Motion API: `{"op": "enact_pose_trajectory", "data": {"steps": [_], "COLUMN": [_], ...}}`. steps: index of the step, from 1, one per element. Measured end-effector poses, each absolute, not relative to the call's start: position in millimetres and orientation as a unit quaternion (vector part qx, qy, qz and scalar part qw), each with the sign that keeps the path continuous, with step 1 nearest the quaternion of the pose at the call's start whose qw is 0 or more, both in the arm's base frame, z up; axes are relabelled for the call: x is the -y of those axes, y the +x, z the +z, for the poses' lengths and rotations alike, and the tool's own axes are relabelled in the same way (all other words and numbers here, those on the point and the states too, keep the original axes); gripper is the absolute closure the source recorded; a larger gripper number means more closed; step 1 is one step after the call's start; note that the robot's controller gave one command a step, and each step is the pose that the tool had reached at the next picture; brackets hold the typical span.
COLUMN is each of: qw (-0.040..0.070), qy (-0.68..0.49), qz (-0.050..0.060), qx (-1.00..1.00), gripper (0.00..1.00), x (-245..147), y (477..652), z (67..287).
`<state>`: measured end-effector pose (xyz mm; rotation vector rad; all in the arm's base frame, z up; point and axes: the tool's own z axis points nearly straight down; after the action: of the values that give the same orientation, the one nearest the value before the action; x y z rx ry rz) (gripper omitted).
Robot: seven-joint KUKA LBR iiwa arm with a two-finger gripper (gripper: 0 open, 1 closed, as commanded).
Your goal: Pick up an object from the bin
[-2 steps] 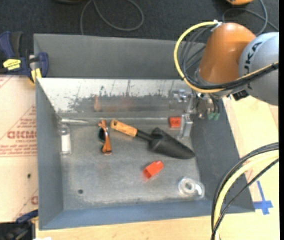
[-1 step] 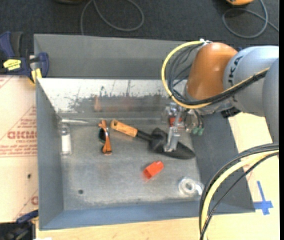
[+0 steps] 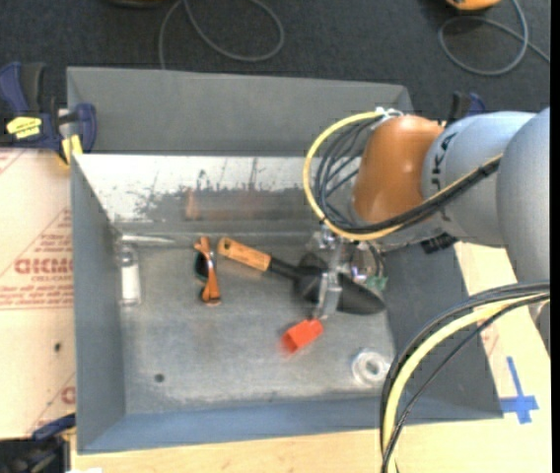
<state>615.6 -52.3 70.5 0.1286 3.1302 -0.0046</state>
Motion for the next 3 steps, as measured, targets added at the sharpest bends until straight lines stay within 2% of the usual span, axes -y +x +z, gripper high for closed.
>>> {"op": "enact_pose_trajectory", "data": {"steps": [1,2,3], "qw": [0.006,0.008,0.007], "qy": [0.075,0.041,0.074], "qz": [0.0,-0.002,0.0], "qx": [-0.997,-0.999,-0.997], "gripper": [0.0,0.0,1.0], "x": [53.3,53.8,54.2], "y": [614.8,616.9,615.7], "z": [70.4,71.5,71.3]}}
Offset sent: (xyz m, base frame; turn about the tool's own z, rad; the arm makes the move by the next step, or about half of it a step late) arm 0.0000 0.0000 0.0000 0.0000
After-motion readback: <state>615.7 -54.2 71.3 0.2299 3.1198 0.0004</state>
